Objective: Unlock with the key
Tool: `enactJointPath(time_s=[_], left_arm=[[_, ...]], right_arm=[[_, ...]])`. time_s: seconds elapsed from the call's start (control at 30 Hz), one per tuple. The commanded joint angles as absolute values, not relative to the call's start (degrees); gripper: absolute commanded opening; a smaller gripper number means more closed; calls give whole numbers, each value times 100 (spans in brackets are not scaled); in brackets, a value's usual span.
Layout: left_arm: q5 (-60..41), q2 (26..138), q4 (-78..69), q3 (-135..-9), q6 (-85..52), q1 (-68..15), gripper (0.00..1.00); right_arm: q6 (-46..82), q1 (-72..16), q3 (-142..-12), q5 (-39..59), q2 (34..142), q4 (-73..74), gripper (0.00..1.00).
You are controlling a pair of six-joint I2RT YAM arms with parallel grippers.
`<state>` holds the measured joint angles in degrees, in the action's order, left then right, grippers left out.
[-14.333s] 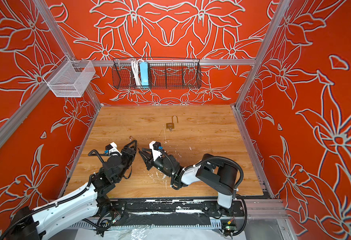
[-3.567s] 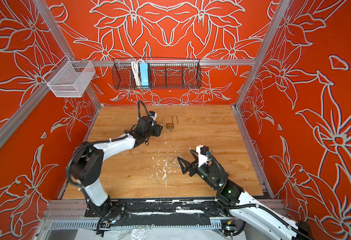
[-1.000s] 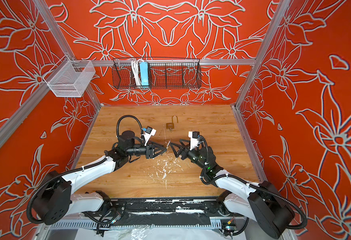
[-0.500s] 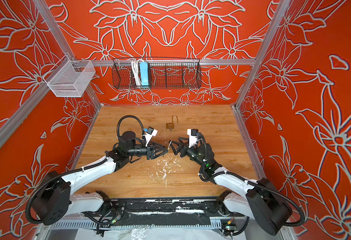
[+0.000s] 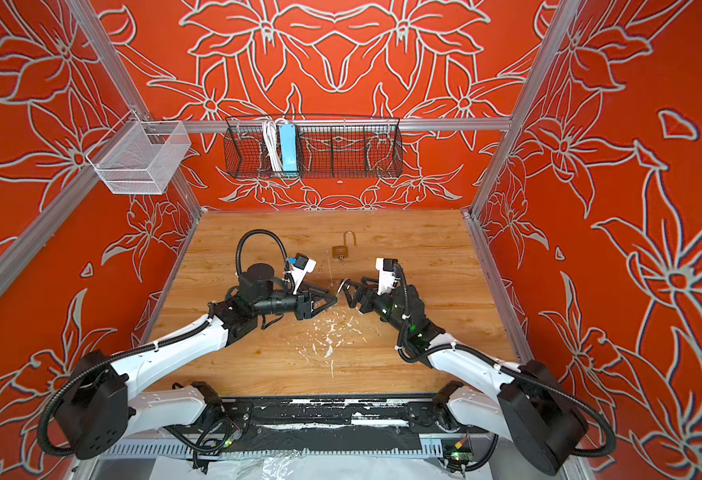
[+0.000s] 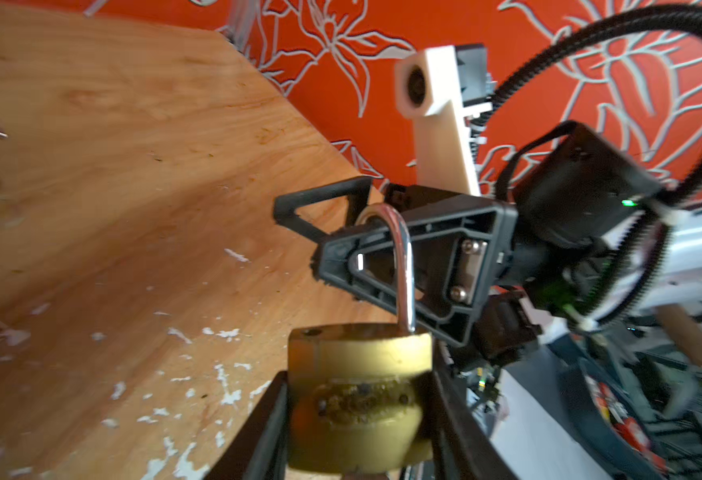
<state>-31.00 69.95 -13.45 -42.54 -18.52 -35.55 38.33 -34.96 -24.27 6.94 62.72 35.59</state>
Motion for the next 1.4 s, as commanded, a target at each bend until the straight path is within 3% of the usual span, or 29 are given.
enactJointPath(time_s=[0.0,0.2,0.33,0.4,0.7,0.83,1.2,1.37], left_arm=[[-1375,6847,-764,-4704,-977,-3974,0],[1153,7755,-283,-5485,-860,-4273,0],[2269,8784,163,-6388,-612,-4243,0],[2336,9273,429,-6865,-573,-4071,0],[-9,10812,637,-7992,-1712,-2393,0],[-1100,11333,313,-8142,-2259,-1859,0],[-2612,12358,-973,-8308,-3556,-1211,0],[-2387,12722,-339,-8791,-3449,-1160,0]], right_arm=[[3828,-3454,-2605,-118,6027,2719,91],[3825,-3455,-2648,208,5986,2672,92],[3785,-3462,-2602,453,5681,2381,92],[3747,-3463,-2461,399,5295,2041,92],[3628,-3454,-1433,307,2702,464,95],[3558,-3459,-1280,403,2088,111,96],[3544,-3462,-1182,845,2995,1058,97],[3544,-3464,-1230,959,3227,1204,97]])
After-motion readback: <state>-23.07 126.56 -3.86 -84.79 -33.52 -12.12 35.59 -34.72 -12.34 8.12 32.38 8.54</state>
